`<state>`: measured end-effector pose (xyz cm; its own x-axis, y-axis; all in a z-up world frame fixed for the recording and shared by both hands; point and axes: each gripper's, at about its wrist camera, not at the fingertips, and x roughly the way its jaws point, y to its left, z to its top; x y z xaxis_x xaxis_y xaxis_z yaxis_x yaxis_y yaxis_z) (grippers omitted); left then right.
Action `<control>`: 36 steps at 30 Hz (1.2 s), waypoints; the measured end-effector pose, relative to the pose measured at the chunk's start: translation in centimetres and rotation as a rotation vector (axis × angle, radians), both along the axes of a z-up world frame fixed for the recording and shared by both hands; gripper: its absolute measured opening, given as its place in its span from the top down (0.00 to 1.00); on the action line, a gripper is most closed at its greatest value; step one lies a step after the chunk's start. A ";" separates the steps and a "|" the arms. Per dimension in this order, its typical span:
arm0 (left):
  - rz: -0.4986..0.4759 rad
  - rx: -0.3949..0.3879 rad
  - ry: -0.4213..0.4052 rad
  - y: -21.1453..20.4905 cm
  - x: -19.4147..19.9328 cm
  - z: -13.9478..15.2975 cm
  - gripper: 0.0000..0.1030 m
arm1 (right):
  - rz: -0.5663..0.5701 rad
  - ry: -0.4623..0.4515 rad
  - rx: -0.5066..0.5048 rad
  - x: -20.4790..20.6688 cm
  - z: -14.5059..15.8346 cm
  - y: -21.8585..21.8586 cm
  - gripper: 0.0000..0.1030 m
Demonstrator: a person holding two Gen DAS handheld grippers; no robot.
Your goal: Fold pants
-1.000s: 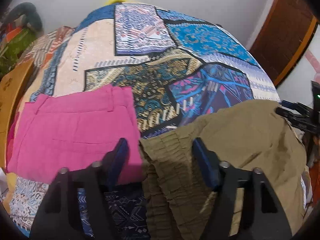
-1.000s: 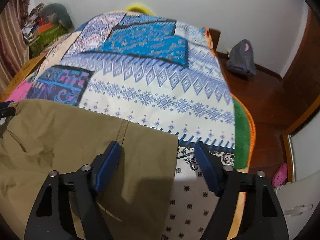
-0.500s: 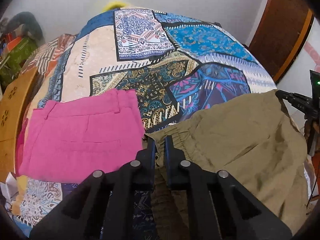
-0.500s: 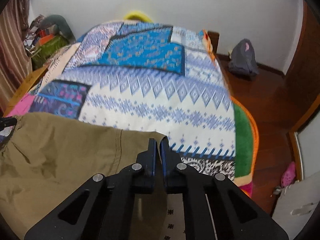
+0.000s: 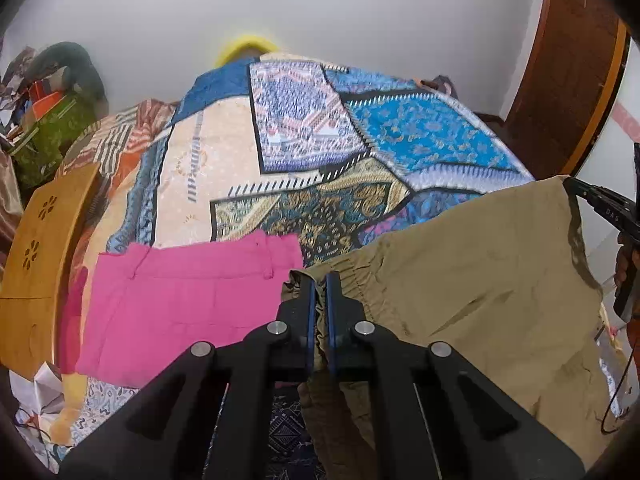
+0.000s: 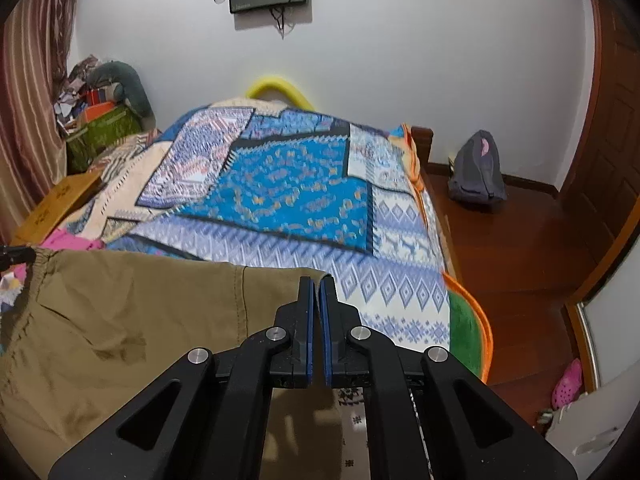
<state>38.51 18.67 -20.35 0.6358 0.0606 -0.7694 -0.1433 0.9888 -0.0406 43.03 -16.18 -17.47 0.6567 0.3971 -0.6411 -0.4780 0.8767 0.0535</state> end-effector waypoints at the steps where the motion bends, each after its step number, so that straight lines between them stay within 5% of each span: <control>1: -0.002 0.002 -0.008 -0.1 -0.1 0.4 0.96 | 0.001 -0.007 0.002 -0.3 0.4 0.0 0.97; 21: -0.108 0.016 -0.139 -5.7 -12.2 11.1 0.97 | 0.003 -0.113 0.150 -13.1 11.5 -6.4 0.97; 28: -0.123 0.103 -0.104 -7.6 -14.5 10.3 0.99 | 0.012 -0.030 0.122 -14.5 9.4 -6.0 0.97; 32: -0.115 0.082 -0.077 -6.9 -13.9 9.1 0.99 | 0.034 0.045 0.083 -13.0 7.4 -4.5 0.96; 36: -0.093 0.060 -0.053 -5.5 -12.7 7.7 0.99 | 0.053 0.080 0.019 -9.8 4.9 -1.7 0.81</control>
<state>25.77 13.19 -12.67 0.6808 0.0441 -0.7311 -0.0500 0.9987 0.0136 33.27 -17.88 -12.53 0.5814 0.4424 -0.6828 -0.5173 0.8488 0.1095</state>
